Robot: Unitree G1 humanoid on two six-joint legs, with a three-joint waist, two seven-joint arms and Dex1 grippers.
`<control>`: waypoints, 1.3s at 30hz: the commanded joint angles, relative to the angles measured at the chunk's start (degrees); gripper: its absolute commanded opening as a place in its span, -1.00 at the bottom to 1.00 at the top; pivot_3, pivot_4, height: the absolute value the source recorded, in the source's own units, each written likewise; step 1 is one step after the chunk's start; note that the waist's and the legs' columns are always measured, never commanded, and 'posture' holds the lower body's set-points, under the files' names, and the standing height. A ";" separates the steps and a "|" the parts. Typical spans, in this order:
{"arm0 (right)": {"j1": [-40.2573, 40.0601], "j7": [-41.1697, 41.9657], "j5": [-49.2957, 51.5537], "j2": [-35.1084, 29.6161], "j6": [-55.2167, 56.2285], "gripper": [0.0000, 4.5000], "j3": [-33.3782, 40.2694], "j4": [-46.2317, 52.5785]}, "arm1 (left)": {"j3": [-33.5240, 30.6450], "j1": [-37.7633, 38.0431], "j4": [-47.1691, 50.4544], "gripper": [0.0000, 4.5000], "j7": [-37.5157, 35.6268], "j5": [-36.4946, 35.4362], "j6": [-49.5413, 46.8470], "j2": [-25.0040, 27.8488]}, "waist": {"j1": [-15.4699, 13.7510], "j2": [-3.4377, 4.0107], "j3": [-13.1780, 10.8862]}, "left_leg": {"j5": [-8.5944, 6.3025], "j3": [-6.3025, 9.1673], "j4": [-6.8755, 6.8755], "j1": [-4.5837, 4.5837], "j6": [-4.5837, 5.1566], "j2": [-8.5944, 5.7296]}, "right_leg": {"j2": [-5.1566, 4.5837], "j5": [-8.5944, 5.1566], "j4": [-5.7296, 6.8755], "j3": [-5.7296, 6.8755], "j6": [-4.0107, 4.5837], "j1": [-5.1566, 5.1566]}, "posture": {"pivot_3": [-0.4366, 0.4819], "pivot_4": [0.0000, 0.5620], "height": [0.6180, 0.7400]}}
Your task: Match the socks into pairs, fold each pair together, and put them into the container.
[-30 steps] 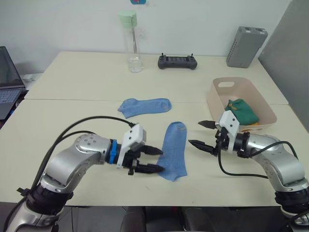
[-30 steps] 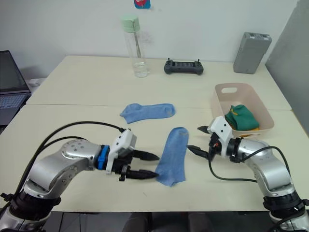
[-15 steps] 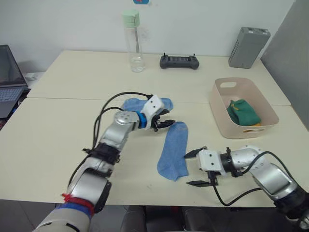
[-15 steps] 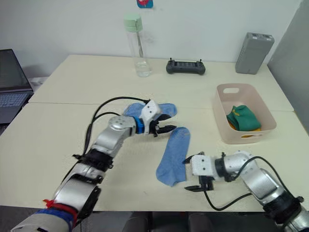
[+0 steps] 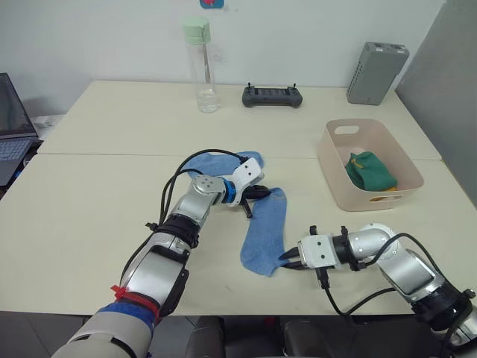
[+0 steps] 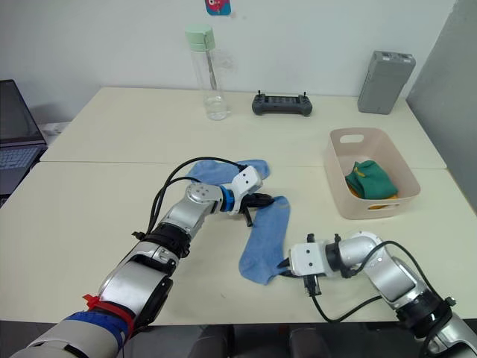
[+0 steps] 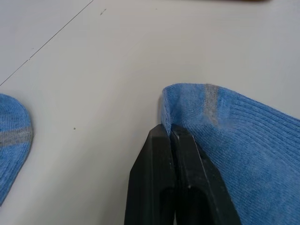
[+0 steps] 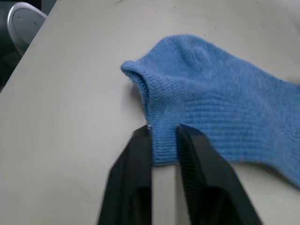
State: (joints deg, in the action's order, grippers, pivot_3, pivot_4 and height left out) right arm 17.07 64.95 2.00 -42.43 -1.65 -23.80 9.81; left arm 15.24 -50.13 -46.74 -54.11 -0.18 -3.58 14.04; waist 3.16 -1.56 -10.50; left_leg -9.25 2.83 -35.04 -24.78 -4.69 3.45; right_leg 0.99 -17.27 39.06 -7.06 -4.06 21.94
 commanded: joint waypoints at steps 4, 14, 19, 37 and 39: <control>0.04 0.63 0.38 -2.62 2.48 -0.98 4.37 -1.84 | -3.78 8.22 16.23 -1.00 0.59 -1.86 -8.37 5.29 | 0.29 0.01 0.00 | 0.00 0.00 0.05 0.00 0.00 0.02 | 0.00 -0.02 -0.01 0.00 0.03 0.02 | -0.05 -0.47 1.00; 8.34 6.47 1.22 -3.45 11.73 -0.98 6.31 -15.29 | -12.57 34.54 60.20 -1.00 9.72 -10.01 -34.35 11.35 | 0.18 0.02 0.00 | 0.00 -0.02 0.04 0.05 0.00 0.06 | -0.04 -0.01 -0.01 -0.01 0.05 -0.06 | -0.05 -0.47 1.00; 11.51 8.87 2.82 -1.35 14.79 -0.98 6.64 -19.97 | -15.01 40.79 69.63 -1.00 15.72 -12.36 -41.16 9.91 | -0.05 0.02 0.00 | 0.00 -0.01 0.03 0.14 0.00 0.07 | -0.05 -0.02 -0.01 0.05 0.05 -0.18 | -0.05 -0.47 1.00; -9.44 -11.83 24.52 -0.29 -33.69 0.67 24.06 12.80 | -19.66 32.98 53.57 0.33 7.49 -18.50 -30.93 18.22 | -0.30 0.04 0.00 | -0.01 0.04 0.10 0.13 0.00 0.07 | -0.07 -0.14 -0.01 0.14 0.26 -0.16 | -0.05 -0.47 1.00; -12.08 -15.94 24.56 1.50 -36.93 0.67 23.90 15.99 | -17.07 31.11 49.76 0.33 5.86 -17.24 -28.43 18.50 | -0.23 0.04 0.00 | -0.01 0.03 0.08 0.13 0.00 0.06 | -0.07 -0.13 -0.02 0.12 0.24 -0.15 | -0.05 -0.47 1.00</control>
State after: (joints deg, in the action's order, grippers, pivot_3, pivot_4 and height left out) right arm 5.66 52.47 25.65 -41.16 -35.66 -1.27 22.14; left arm -3.63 -18.07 4.63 -46.47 -18.33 -34.76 32.26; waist 2.93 -1.52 -10.50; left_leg -9.25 2.84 -34.98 -24.66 -4.69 3.51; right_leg 0.92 -17.40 39.02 -6.96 -3.81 21.79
